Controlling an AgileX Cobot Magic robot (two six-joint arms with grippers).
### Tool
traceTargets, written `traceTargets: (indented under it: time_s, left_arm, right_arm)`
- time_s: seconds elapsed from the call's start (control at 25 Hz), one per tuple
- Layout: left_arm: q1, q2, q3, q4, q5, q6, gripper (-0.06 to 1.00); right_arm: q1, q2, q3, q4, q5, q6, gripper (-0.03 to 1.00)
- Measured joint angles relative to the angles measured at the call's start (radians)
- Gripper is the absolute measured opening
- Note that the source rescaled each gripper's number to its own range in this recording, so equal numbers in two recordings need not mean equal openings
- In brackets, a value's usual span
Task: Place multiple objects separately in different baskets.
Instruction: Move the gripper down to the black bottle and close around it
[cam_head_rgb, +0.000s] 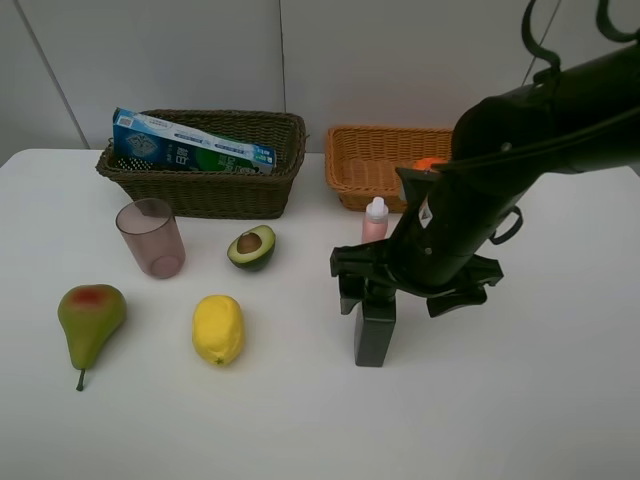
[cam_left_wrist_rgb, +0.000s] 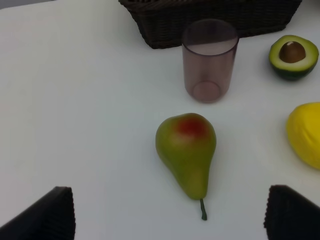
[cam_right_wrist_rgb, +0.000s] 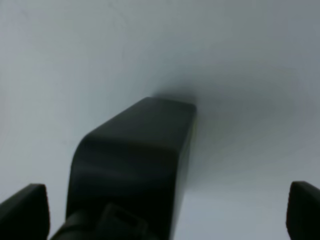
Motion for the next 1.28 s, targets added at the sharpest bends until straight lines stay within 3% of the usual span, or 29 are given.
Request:
traceTargets:
  time_s: [0.48,0.6,0.68,0.76,0.96,1.0,1.28]
  left_arm:
    - [0.000,0.000,0.000,0.000,0.000,0.000,1.00]
    - [0.000,0.000,0.000,0.000,0.000,0.000,1.00]
    - [0.000,0.000,0.000,0.000,0.000,0.000,1.00]
    - [0.000,0.000,0.000,0.000,0.000,0.000,1.00]
    - [0.000,0.000,0.000,0.000,0.000,0.000,1.00]
    - [0.000,0.000,0.000,0.000,0.000,0.000,1.00]
    - [0.000,0.000,0.000,0.000,0.000,0.000,1.00]
  right_arm:
    - [0.000,0.000,0.000,-0.002,-0.020,0.000,1.00]
    - [0.000,0.000,0.000,-0.002,-0.029,0.000,0.96]
    - [0.000,0.000,0.000,-0.002,-0.032,0.000,0.87]
    - [0.000,0.000,0.000,-0.001,-0.038,0.000,0.72]
    - [0.000,0.000,0.000,0.022,-0.050,0.000,0.15]
    - [0.000,0.000,0.000,0.025,-0.049,0.000,0.11]
    - [0.000,0.000,0.000,0.023,-0.048,0.000,0.11]
